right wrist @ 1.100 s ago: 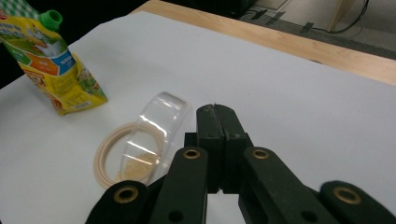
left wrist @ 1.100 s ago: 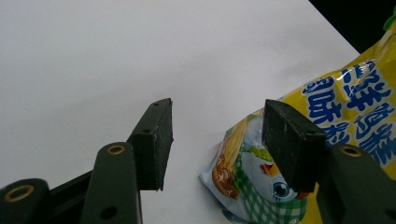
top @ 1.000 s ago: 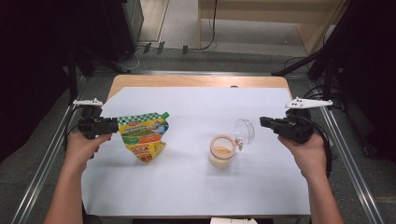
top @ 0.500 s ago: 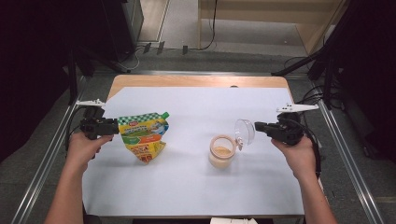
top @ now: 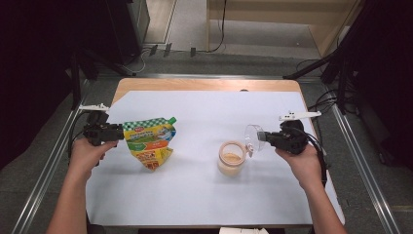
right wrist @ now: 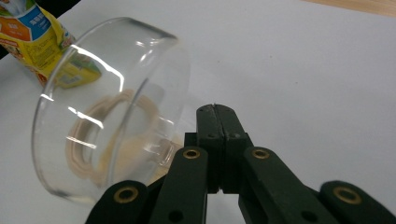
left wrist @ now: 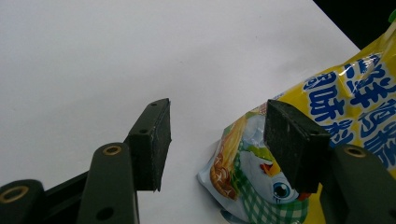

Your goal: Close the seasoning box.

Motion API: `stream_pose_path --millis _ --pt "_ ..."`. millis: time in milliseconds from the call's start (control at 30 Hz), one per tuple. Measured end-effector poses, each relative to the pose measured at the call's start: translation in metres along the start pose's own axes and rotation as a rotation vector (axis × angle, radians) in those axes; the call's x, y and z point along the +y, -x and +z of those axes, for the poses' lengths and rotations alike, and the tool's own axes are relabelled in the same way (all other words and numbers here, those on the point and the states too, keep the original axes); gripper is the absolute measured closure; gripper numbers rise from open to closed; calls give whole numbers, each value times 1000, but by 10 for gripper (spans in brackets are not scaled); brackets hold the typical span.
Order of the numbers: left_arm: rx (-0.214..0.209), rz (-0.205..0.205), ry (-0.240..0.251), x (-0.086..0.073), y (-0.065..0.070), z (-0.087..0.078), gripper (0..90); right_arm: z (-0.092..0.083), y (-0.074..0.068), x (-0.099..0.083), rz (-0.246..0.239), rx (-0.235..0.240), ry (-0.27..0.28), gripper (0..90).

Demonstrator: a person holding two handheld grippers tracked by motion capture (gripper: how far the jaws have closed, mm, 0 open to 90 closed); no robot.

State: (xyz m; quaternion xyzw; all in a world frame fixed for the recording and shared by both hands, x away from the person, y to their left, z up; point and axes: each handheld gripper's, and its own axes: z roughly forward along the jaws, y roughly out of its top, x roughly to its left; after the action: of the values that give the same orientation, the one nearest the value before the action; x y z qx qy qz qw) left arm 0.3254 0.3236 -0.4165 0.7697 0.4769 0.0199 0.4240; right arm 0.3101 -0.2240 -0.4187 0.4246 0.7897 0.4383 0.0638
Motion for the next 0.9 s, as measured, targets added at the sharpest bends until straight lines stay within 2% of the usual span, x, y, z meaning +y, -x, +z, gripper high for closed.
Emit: stream_pose_path --millis 200,600,900 --pt "0 1 -3 0 0 0 422 5 -6 1 -23 12 -12 900" --pt "0 -7 -5 -1 -1 1 422 7 -10 1 -26 17 -15 900" --pt "-1 -12 -2 -2 -3 0 421 9 -22 5 -66 37 -22 900"
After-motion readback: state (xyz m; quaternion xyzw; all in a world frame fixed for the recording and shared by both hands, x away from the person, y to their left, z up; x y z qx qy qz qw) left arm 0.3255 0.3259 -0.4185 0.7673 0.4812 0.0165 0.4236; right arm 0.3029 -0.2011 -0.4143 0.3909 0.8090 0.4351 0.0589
